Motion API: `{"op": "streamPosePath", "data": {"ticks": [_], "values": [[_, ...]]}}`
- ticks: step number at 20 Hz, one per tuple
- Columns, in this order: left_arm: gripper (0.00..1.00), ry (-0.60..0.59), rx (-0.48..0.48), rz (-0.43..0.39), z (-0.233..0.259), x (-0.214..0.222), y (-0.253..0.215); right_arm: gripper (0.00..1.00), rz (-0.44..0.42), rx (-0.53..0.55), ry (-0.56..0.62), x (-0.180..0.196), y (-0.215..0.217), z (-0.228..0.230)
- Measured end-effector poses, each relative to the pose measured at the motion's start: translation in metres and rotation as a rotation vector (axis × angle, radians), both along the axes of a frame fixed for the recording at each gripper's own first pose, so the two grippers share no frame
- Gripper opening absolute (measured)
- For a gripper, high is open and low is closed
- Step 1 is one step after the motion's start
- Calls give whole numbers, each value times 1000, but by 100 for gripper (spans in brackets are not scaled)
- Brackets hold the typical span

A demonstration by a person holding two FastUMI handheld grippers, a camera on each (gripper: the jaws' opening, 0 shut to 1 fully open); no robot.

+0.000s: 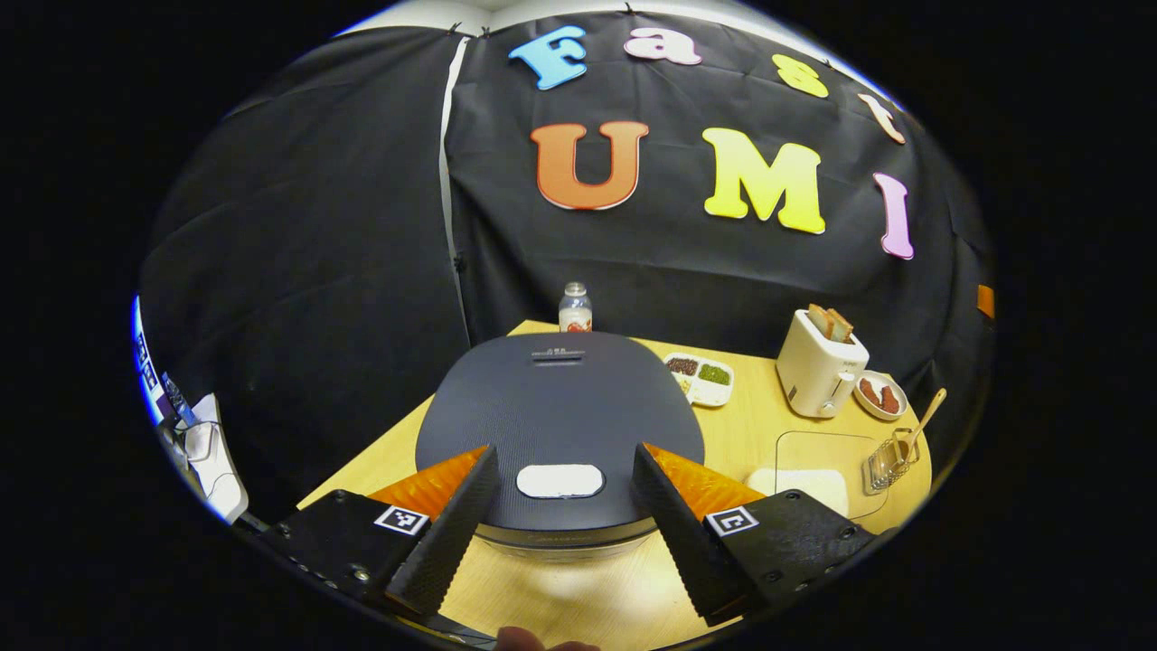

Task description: Close the left gripper, press the button to open the rice cooker; take a wooden spoon from the chopstick holder with the right hand, scoop a spoonful of rice and pour it into the rice cooker, then put the wooden spoon back into the chopstick holder.

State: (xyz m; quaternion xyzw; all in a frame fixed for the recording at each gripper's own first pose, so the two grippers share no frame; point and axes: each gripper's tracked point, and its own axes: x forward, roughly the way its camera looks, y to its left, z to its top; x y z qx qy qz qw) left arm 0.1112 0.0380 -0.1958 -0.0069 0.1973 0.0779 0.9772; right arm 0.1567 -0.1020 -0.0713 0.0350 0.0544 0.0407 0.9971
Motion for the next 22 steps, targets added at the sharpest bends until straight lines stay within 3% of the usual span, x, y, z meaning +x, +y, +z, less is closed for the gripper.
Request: {"op": "streamPosePath", "data": {"ticks": [10,16,22], "values": [[95,-310,-25,-172,131,-110,-29,100,-86,-33,-120,-152,42,34],[95,-412,-42,-220,165,-183,-47,100,-91,-72,-161,-230,65,43],[95,-447,-44,-227,167,-218,-56,100,-79,-70,-163,-271,81,38]]}}
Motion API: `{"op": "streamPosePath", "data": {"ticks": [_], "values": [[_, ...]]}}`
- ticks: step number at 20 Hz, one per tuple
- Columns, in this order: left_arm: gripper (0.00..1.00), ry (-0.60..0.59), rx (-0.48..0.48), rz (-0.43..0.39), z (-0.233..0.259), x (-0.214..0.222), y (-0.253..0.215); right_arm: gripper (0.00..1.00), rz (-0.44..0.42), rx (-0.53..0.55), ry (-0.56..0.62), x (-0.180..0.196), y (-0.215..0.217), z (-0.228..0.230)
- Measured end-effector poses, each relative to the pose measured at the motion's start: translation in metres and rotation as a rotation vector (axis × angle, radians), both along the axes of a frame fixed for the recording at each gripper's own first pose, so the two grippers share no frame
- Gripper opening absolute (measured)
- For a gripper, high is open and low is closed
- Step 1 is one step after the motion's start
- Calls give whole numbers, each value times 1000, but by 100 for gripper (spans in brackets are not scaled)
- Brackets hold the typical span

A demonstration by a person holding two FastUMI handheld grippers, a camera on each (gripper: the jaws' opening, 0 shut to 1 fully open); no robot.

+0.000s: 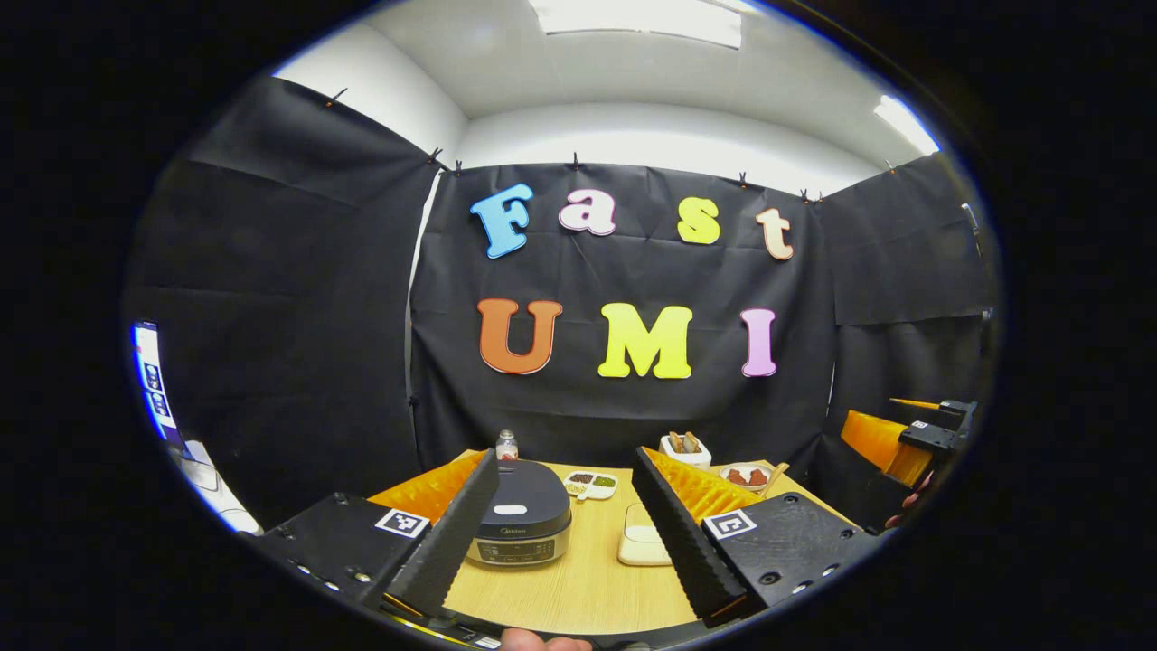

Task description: Close the left gripper, press the button to open the rice cooker; take a wooden spoon from the chopstick holder with the right hand, scoop a spoonful of rice and pour it into the rice cooker, then put the wooden spoon back into the chopstick holder.

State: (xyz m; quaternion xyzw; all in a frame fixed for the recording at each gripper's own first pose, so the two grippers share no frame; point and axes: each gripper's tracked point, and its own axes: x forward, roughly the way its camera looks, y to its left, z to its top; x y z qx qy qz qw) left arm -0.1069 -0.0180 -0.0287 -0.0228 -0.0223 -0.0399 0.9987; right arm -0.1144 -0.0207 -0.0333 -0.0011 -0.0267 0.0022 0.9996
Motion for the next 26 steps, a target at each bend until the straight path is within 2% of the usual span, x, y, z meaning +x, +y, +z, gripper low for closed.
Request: {"op": "streamPosePath", "data": {"ticks": [1,2,6,7,9,10,11,12,14,15,16,17,21,22,25,26], "values": [[95,-6,9,-4,1,0,0,97,-2,-1,-4,-3,-1,0],[95,-5,16,-9,0,-1,-2,100,-8,-2,-3,-6,-3,-1],[95,-9,24,-25,1,-2,-8,100,-25,8,0,-8,-8,-4],[95,-13,22,-24,3,0,-8,96,-30,3,1,-7,-9,-5],[95,-14,19,-25,1,3,-11,100,-34,0,11,-4,-10,-7],[84,-15,22,-25,1,5,-11,100,-35,0,15,-2,-10,-8],[84,-16,26,-28,2,6,-12,100,-34,-2,19,-1,-10,-8],[95,-16,29,-30,1,8,-12,100,-33,-2,22,1,-9,-9],[95,-14,35,-34,0,13,-15,97,-37,-6,27,5,-10,-8],[84,-13,37,-37,0,14,-16,97,-40,-7,29,8,-11,-9],[84,-12,38,-36,-1,16,-16,100,-40,-7,33,10,-11,-9],[95,-10,38,-38,-2,19,-16,97,-40,-7,36,13,-11,-10],[95,-9,41,-38,-3,26,-15,97,-45,-8,48,20,-10,-12],[95,-7,40,-40,-3,28,-15,100,-49,-11,48,21,-11,-12],[95,-1,42,-48,-6,34,-18,97,-57,-17,56,25,-12,-14],[95,1,42,-49,-7,34,-19,100,-60,-17,56,26,-13,-13]]}}
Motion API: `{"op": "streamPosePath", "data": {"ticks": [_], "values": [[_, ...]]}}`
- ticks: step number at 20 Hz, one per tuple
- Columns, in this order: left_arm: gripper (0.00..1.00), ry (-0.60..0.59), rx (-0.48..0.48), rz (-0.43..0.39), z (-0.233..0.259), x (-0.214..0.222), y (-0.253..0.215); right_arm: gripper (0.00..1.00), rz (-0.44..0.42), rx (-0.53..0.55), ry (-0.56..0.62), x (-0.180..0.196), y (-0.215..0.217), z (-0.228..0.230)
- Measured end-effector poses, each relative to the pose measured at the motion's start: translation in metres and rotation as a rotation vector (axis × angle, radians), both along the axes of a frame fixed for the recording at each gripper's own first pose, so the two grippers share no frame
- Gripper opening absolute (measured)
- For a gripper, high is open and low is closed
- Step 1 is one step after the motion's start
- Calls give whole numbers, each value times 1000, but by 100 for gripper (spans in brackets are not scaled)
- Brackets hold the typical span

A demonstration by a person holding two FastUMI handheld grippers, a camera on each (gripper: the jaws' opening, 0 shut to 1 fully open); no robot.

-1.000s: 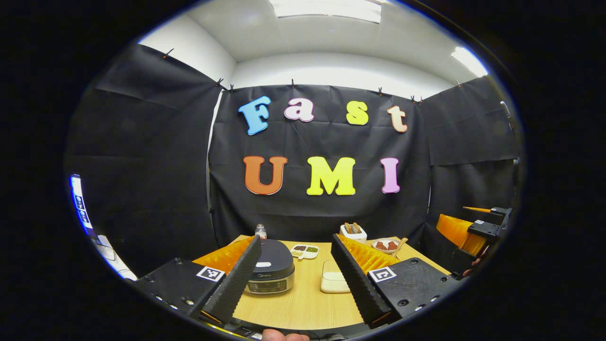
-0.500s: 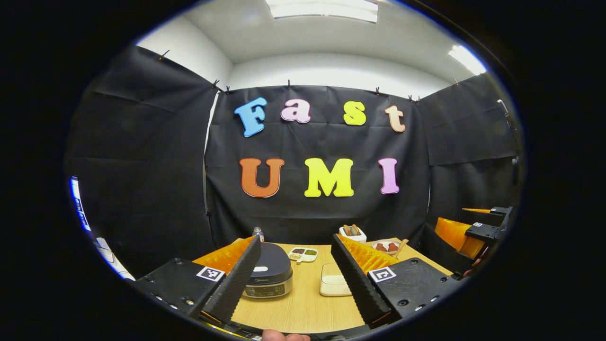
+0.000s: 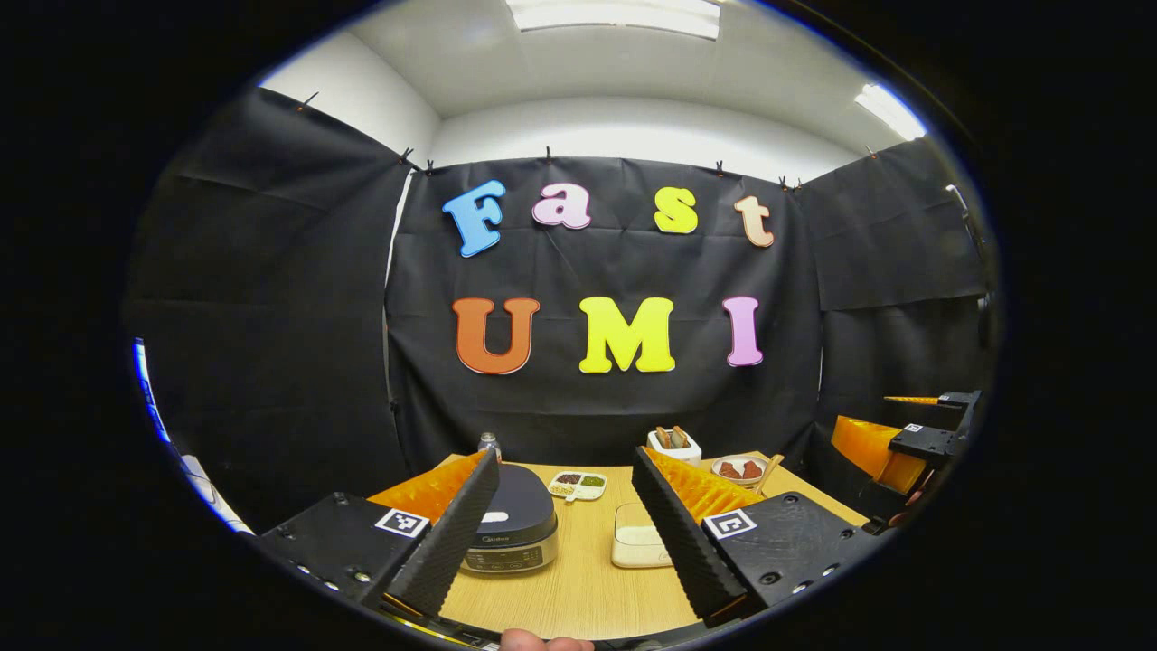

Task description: Close the left gripper, press the button to open the rice cooker; take a wooden spoon from the chopstick holder with the right hand, scoop a spoonful of rice and pour it into the rice cooker, then put the wooden spoon back into the chopstick holder.

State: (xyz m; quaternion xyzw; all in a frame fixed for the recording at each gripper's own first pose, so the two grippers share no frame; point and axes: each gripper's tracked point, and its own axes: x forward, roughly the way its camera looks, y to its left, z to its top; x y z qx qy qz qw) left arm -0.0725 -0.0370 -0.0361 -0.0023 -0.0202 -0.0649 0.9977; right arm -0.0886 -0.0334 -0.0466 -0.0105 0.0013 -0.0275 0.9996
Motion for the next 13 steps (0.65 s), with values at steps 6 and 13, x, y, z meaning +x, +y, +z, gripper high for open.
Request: {"op": "streamPosePath", "data": {"ticks": [6,13], "values": [[95,-5,15,6,1,6,0,100,-6,-2,6,4,-1,0],[95,-4,21,0,3,9,-2,100,-8,2,8,6,-4,-1]]}}
